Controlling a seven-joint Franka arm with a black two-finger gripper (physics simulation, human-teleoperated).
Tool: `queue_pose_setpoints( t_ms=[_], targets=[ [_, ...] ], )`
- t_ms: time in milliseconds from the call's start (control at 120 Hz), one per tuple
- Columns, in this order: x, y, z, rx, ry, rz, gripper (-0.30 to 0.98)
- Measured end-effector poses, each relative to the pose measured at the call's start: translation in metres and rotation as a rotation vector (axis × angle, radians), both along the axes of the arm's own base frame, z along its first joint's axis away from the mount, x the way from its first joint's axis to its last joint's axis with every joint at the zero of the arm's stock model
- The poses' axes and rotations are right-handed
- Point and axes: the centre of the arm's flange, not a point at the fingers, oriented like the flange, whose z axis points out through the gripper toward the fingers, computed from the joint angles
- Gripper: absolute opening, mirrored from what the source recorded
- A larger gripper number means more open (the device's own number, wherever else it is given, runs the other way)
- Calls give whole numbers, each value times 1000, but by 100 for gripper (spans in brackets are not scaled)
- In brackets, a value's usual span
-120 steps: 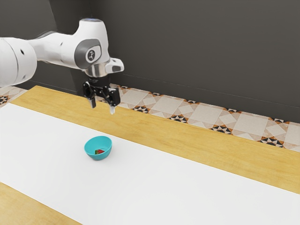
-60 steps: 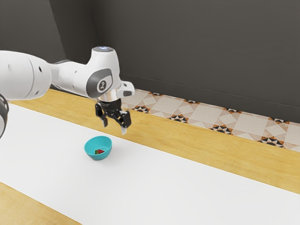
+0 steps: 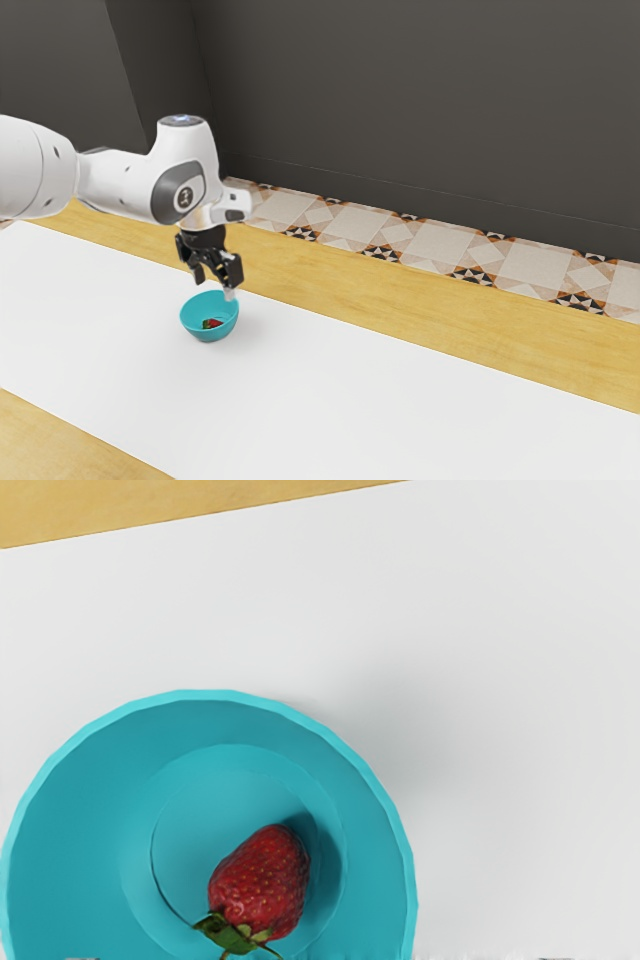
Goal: Take strawberry from the bowl
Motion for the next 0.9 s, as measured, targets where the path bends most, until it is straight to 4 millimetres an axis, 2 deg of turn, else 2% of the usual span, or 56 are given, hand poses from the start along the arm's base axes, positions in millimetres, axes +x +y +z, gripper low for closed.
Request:
queue_pose_setpoints(
  t_ms=[292,442,542,700,900],
  targets=[
    [-11,3,-28,-5,20,-26,47],
    [-10,7,-30,-4,3,-44,43],
    [-7,17,-38,1,5,-40,41],
    [-3,19,-47,7,9,-51,40],
    [-7,18,-44,0,1,-63,40]
  ],
)
